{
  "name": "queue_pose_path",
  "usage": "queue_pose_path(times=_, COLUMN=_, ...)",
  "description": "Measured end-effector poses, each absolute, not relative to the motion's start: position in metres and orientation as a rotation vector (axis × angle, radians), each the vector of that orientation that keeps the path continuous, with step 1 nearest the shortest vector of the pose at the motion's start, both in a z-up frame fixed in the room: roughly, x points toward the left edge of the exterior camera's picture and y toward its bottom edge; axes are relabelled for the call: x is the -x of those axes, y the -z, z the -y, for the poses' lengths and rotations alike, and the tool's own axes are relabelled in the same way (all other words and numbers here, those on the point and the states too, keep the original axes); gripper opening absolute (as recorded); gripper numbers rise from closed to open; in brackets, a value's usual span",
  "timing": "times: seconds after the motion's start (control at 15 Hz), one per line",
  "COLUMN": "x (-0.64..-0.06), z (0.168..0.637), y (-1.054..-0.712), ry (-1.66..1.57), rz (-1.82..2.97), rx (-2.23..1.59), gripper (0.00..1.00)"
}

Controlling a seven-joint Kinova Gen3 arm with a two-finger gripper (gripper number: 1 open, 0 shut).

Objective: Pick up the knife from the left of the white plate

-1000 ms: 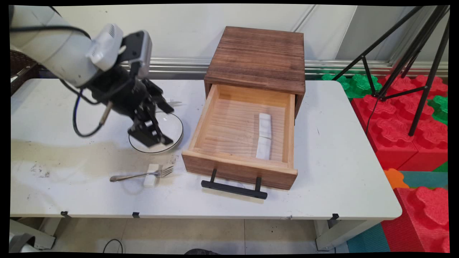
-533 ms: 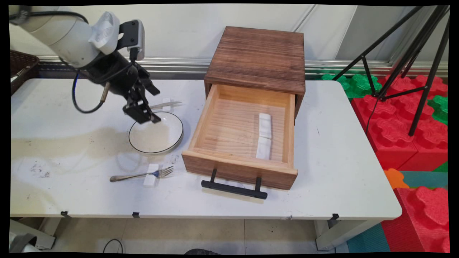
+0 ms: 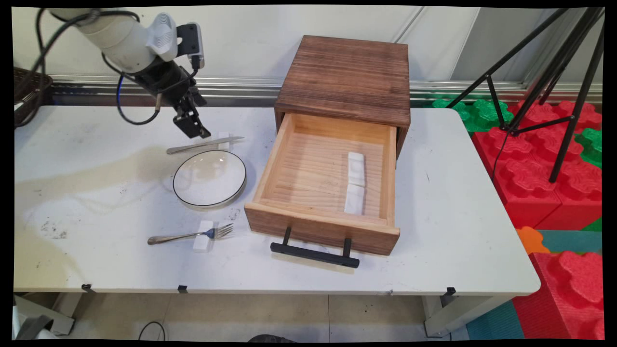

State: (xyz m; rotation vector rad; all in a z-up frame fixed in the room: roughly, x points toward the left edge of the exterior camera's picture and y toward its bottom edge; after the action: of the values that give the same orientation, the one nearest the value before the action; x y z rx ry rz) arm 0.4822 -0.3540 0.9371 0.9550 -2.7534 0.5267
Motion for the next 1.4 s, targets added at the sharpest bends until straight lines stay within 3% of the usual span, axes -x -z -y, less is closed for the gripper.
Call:
queue_pose_path(times=0.8, x=-0.537, z=0.448, y=-0.875, ry=-0.435, rz=2.861, rx=-0.98, gripper=1.0)
queue_pose_path(times=1.4, x=-0.556, z=0.468, y=-0.836, ry=-0.298, rz=2.872, rx=-0.959, gripper=1.0)
